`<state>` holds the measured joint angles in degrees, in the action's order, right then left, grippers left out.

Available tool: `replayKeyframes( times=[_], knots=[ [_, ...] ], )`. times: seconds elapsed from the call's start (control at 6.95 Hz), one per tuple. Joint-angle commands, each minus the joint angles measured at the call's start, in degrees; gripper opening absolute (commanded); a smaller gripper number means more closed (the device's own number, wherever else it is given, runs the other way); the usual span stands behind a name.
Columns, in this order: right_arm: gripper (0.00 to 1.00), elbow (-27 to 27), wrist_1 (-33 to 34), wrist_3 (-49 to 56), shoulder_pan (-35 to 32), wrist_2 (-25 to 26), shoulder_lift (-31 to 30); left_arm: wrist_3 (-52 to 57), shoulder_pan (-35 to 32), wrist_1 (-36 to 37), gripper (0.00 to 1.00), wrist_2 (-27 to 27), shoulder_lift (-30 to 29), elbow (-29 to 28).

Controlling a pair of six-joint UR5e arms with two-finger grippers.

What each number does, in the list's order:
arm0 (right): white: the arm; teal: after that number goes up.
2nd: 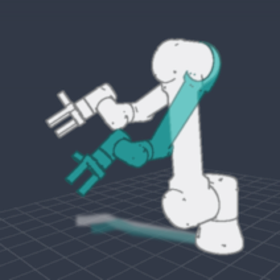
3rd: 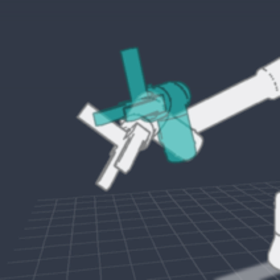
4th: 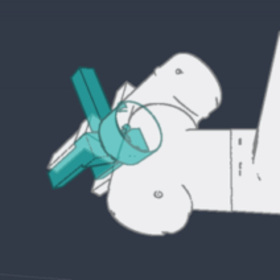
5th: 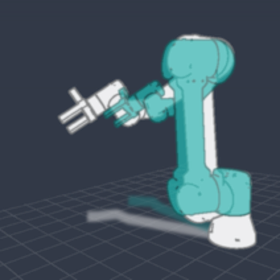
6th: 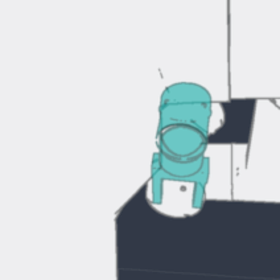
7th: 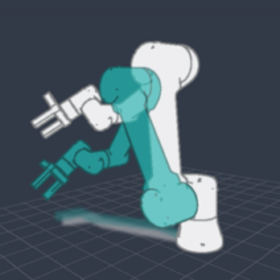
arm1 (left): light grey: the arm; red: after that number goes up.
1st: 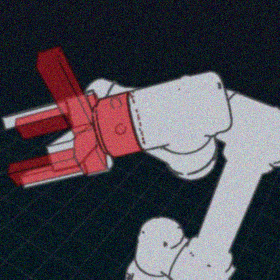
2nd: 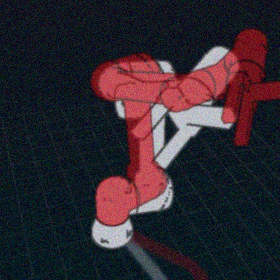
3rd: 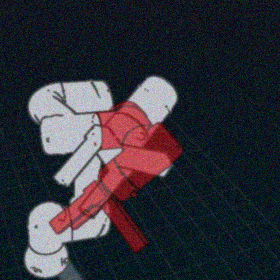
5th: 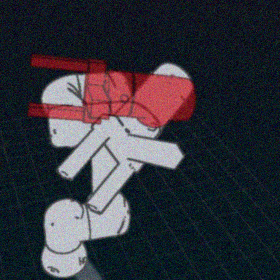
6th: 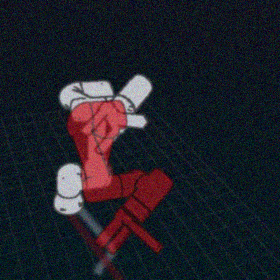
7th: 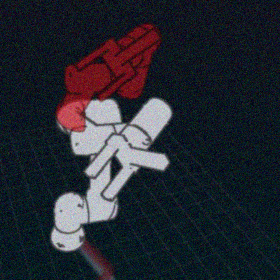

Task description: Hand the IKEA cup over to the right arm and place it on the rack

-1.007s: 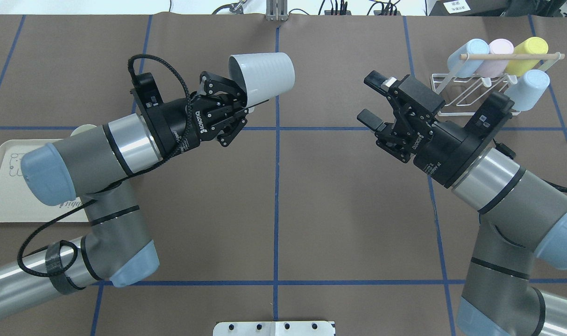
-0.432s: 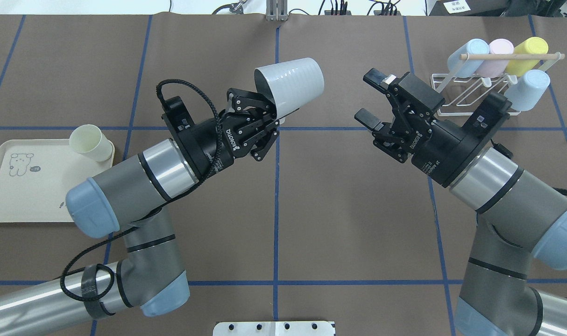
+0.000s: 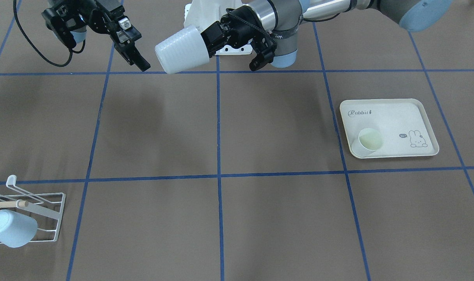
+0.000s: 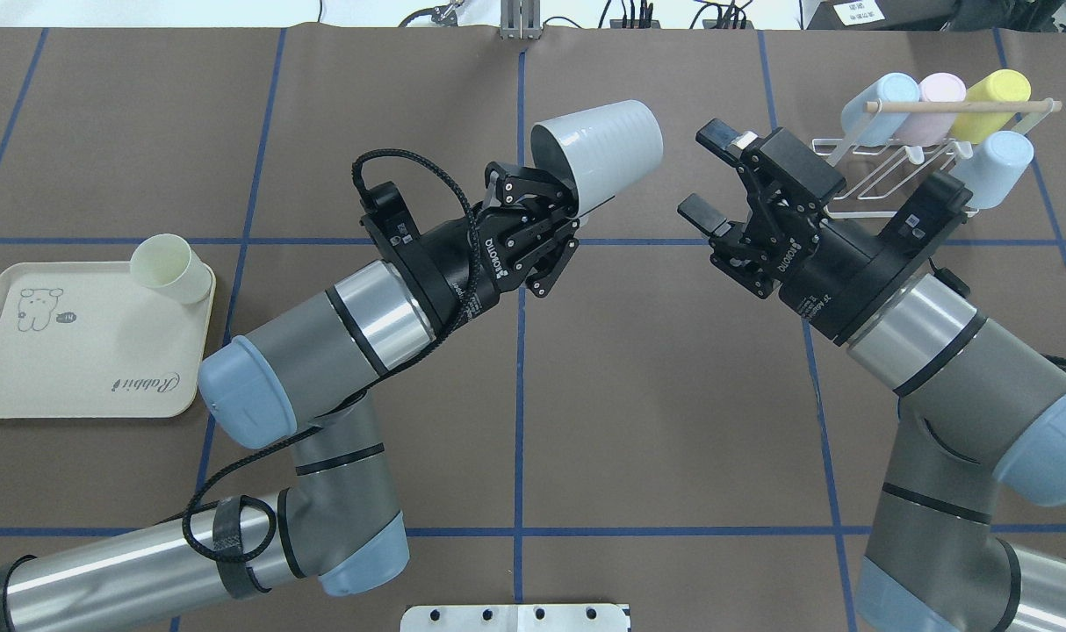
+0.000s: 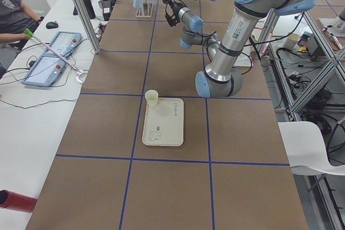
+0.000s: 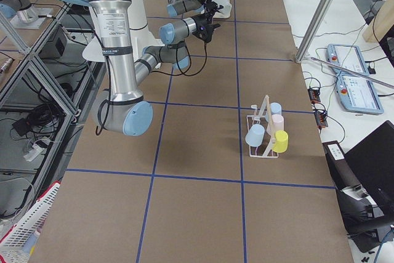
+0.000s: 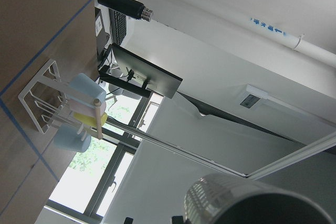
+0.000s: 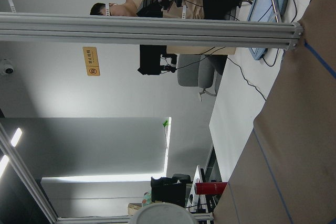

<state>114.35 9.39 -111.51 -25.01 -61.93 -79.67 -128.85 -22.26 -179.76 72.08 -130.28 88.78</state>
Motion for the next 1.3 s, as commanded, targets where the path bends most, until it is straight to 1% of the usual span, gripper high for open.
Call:
replayKeyframes(
  times=[0.0, 0.43, 0.72, 1.15],
  knots=[
    [1.0, -0.09, 0.01, 0.33, -0.04, 1.2, -0.31, 0.0, 0.89, -0.06, 0.0, -0.1, -1.99, -2.37],
    [1.0, -0.36, 0.01, 0.33, -0.04, 1.29, -0.23, 0.0, 2.65, -0.06, 0.0, -0.19, -2.08, -2.47],
    [1.0, -0.62, 0.01, 0.33, 0.05, 1.29, -0.14, 0.0, 3.27, -0.06, 0.0, -1.68, -2.35, -2.47],
    [1.0, -0.71, 0.01, 0.24, 0.05, 1.29, 0.04, 0.0, 3.36, -0.06, 0.0, -1.77, -4.1, -4.48]
  ],
)
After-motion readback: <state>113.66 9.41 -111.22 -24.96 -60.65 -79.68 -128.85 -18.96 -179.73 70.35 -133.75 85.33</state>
